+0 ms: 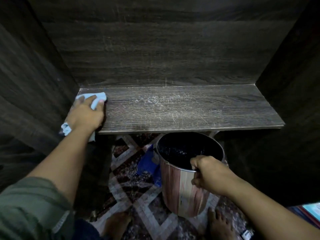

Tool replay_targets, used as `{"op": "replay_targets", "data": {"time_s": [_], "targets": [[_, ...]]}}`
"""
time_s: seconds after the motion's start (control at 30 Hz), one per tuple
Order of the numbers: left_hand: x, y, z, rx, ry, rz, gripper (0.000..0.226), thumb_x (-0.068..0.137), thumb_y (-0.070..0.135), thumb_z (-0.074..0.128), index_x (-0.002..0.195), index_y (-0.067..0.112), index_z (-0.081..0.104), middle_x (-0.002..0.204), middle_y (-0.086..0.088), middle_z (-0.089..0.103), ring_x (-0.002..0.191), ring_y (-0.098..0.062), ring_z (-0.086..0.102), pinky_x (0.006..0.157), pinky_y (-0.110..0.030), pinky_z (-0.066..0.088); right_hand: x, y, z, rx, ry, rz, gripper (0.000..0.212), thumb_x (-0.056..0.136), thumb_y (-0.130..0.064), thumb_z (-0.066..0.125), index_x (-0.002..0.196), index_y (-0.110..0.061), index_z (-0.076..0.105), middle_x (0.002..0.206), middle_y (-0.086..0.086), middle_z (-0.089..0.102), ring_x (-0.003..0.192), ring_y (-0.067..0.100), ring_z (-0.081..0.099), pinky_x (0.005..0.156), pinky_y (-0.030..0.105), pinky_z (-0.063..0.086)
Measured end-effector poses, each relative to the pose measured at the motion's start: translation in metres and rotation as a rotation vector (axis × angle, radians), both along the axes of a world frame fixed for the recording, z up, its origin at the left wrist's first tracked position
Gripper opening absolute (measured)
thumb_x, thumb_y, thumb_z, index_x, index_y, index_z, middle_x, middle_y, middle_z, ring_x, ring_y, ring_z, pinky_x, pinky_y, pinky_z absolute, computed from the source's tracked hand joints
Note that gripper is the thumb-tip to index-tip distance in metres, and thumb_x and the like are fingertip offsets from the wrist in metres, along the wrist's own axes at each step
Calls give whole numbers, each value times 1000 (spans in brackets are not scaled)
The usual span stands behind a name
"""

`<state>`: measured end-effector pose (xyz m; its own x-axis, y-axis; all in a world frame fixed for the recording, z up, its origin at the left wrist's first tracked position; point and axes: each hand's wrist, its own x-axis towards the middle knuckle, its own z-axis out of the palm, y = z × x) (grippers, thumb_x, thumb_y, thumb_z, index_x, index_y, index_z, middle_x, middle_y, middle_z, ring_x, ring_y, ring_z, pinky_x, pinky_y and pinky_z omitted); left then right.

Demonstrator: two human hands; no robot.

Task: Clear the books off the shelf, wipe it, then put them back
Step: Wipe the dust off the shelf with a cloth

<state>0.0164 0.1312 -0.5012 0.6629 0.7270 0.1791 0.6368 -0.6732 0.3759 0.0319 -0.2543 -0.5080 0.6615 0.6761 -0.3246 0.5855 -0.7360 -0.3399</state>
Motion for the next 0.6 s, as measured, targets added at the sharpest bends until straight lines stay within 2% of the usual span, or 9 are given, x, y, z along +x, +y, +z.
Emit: {"op": "replay_targets", "data": {"time_s": [0.1,0.2,0.37,0.43,0.5,0.53,0.6], "targets": [[11,-51,2,-54,-24,-168,45,95,46,50,138,30,53,151,3,38,134,-21,42,105,-32,34,-2,-1,0,-6,6,9,40,79,-19,69,67,-25,31,89,-4,48,84,18,54,69,31,44],[23,-106,-1,-51,-26,-368,47,94,43,54,140,32,50,153,10,35,133,-18,43,101,-28,36,-3,1,0,-4,6,10,28,78,-20,69,77,-22,41,91,-4,50,89,21,58,71,31,47],[44,-158,-6,-43,-117,-424,40,94,29,56,134,31,56,145,13,44,121,-19,52,99,-30,40,-3,2,2,4,13,-4,28,78,-20,69,79,-23,41,90,-6,48,92,21,59,71,30,46],[59,-153,1,-47,-279,-353,38,94,21,55,131,25,59,142,6,48,119,-22,52,99,-30,38,-2,2,2,5,-6,-2,28,78,-21,69,80,-23,40,93,-4,50,94,22,59,70,29,44],[78,-138,12,-17,-448,-293,36,93,19,58,129,15,61,141,-9,44,124,-28,45,102,-32,36,-1,1,1,7,-14,-4,28,78,-22,68,81,-24,40,97,-2,53,96,23,58,70,29,44],[87,-132,17,9,-454,-291,39,93,23,60,129,11,60,142,-15,39,128,-31,39,104,-34,35,0,0,0,10,-11,-5,28,78,-22,68,81,-24,41,97,-2,53,96,24,58,71,30,45],[103,-123,17,97,-256,-342,50,92,39,59,133,10,55,147,-16,29,134,-33,28,106,-40,34,2,-1,-1,14,2,-8,27,79,-22,68,81,-26,41,97,-2,52,97,25,59,72,31,46]]}}
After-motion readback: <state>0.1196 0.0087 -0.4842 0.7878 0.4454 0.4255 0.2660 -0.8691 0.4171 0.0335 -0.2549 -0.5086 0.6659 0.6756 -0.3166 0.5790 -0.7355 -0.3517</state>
